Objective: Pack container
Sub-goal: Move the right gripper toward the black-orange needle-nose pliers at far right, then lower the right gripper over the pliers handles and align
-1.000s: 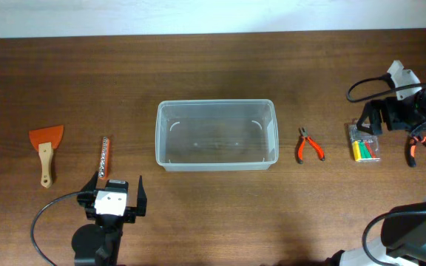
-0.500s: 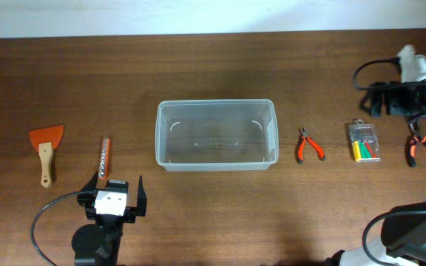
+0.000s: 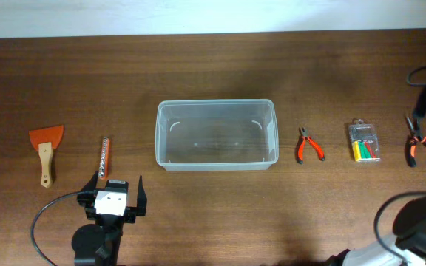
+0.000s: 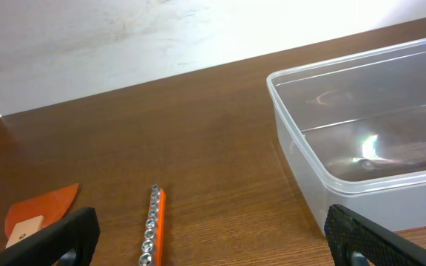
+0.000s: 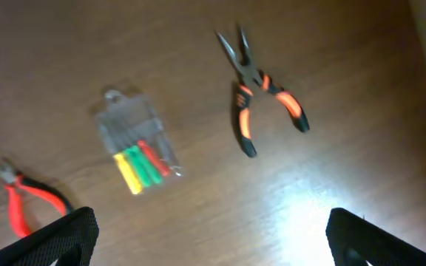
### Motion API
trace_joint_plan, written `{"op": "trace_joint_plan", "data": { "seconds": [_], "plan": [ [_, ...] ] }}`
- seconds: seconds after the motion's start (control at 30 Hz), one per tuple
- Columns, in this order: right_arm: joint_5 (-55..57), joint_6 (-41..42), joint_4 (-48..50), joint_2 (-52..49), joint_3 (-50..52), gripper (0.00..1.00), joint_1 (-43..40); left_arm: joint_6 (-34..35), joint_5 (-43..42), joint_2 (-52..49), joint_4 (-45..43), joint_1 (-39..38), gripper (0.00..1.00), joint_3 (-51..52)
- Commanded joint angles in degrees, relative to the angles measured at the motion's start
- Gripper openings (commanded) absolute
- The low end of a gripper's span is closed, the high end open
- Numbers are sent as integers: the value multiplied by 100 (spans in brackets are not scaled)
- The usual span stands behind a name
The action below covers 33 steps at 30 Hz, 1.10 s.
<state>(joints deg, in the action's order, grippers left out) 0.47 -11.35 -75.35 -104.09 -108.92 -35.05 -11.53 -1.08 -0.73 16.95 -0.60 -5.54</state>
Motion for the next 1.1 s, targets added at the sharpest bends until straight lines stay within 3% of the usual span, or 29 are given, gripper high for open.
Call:
{"op": "trace_joint_plan", "data": {
  "seconds": [0.0,0.43,0.7,1.07],
  "plan": [
    [63,-42,-168,-413,-103,99,-269,28,-59,44,-4,28,99,31],
    [87,-92,535,-568,-103,99,-323,28,-59,44,-4,28,99,31],
    [85,-664,1320,-608,-101,99,-323,28,-59,44,-4,28,99,31],
    [66,-468,1154,-750,-101,99,-343,28,-59,44,-4,28,99,31]
  ]
}}
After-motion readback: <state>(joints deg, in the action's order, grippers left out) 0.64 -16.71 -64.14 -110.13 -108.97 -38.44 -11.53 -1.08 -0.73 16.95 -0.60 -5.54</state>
